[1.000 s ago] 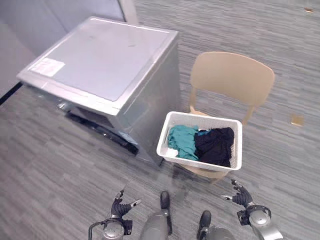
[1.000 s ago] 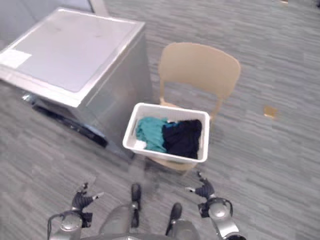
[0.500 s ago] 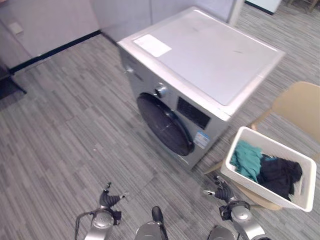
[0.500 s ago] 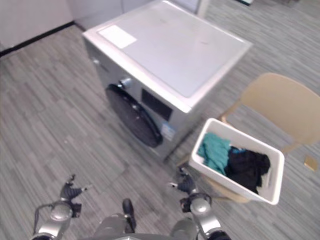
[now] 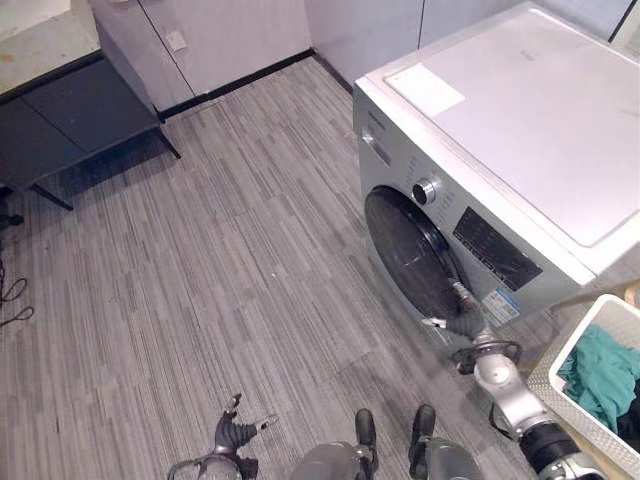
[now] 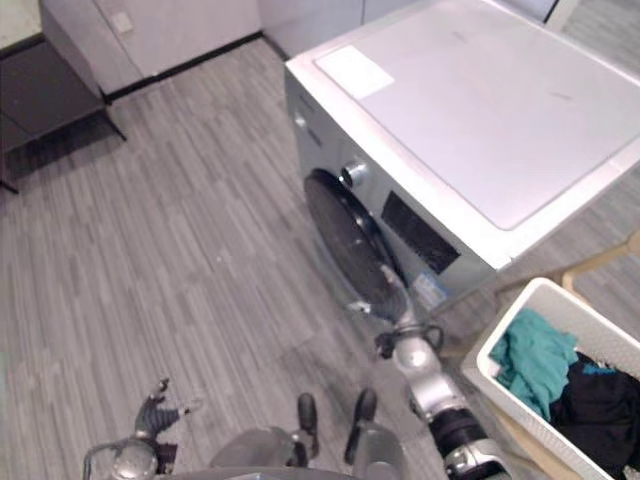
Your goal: Grab the laundry basket,head to the washer,open it,put in the laundry and shut it.
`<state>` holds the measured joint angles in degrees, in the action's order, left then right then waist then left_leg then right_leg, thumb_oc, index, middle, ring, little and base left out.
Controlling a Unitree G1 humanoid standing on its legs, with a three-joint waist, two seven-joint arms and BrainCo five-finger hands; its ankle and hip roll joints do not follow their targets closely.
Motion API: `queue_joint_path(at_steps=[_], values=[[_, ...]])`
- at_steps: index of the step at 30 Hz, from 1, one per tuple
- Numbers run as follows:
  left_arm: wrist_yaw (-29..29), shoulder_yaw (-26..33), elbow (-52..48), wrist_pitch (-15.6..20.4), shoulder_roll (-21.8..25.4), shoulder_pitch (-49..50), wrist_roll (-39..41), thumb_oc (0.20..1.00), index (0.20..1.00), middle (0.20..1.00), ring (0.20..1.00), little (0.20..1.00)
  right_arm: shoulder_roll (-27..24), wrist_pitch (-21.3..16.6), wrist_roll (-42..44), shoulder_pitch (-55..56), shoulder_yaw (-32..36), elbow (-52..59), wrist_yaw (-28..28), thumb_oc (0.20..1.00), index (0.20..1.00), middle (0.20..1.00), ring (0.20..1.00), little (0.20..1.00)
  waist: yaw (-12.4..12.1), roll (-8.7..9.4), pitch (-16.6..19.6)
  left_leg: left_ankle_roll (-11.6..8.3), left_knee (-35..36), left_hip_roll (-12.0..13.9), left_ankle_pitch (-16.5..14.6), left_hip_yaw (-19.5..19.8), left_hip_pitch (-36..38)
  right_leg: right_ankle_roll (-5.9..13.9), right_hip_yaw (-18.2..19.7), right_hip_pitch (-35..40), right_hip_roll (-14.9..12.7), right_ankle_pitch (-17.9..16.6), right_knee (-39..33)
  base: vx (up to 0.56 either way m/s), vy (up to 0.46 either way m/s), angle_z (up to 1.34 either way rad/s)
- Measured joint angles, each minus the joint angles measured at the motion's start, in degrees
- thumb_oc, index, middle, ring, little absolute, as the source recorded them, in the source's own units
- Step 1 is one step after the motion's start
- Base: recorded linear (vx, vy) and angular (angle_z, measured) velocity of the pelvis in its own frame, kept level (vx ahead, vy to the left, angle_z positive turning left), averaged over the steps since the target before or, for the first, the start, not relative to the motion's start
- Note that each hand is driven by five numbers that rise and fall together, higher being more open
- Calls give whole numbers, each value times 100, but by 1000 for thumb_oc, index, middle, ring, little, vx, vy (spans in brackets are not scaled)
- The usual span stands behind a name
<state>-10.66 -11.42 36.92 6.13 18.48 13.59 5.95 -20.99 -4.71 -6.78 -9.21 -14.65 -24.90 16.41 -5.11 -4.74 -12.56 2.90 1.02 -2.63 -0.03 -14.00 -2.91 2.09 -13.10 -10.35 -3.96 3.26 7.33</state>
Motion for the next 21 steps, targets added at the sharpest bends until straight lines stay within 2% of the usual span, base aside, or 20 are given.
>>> queue_joint_path(at_steps=[2,6,12,15,17,19,21], values=[[31,-26,-10,7,-7,-98,-1,1000,1000,1000,1000,1000,-193,1,0,-14,37,24,11,1000,1000,1000,1000,1000,2,-15,-8,1,0,46,1,32,-14,-58,3,70,80,-100,-208,-32,-14,-9],[37,-168,-105,70,-5,-510,-1,1000,1000,1000,1000,1000,-254,-7,2,-176,-113,-60,48,1000,1000,1000,1000,1000,3,-101,-58,1,-15,126,1,60,-174,-113,1,34,182,-230,-436,-47,3,-3],[23,-287,-165,138,-31,-973,15,1000,1000,1000,1000,1000,-224,38,90,-956,-267,-808,126,1000,1000,1000,1000,1000,-41,-302,-453,7,-114,165,43,81,-573,-192,-24,-282,215,-347,-428,-70,9,-1],[16,-343,-155,157,-13,-1108,61,1000,1000,1000,1000,1000,-225,-9,356,-1478,-405,-1203,213,1000,1000,1000,1000,1000,-72,-294,-693,-9,-208,190,67,96,-876,-234,-37,-577,218,-375,-340,-12,8,0],[20,-388,-143,206,-12,-1186,66,1000,1000,1000,1000,1000,-306,20,524,-1694,-494,-1253,192,1000,1000,1000,1000,1000,-116,-312,-725,-17,-222,195,88,113,-1023,-235,-39,-733,218,-374,-309,1,12,3],[11,-378,-144,285,-2,-1359,71,1000,1000,1000,1000,1000,-372,92,620,-2083,-609,-1349,94,1000,1000,1000,1000,1000,-206,-321,-960,-28,-214,195,139,169,-1072,-295,-52,-789,226,-413,-284,6,15,13],[-37,-374,-84,291,3,-1402,75,1000,1000,1000,1000,1000,-272,85,769,-2219,-989,-1258,-133,1000,1000,1000,1000,1000,-345,-296,-991,-48,-205,212,169,238,-1159,-347,-85,-849,248,-446,-288,66,-5,13]])
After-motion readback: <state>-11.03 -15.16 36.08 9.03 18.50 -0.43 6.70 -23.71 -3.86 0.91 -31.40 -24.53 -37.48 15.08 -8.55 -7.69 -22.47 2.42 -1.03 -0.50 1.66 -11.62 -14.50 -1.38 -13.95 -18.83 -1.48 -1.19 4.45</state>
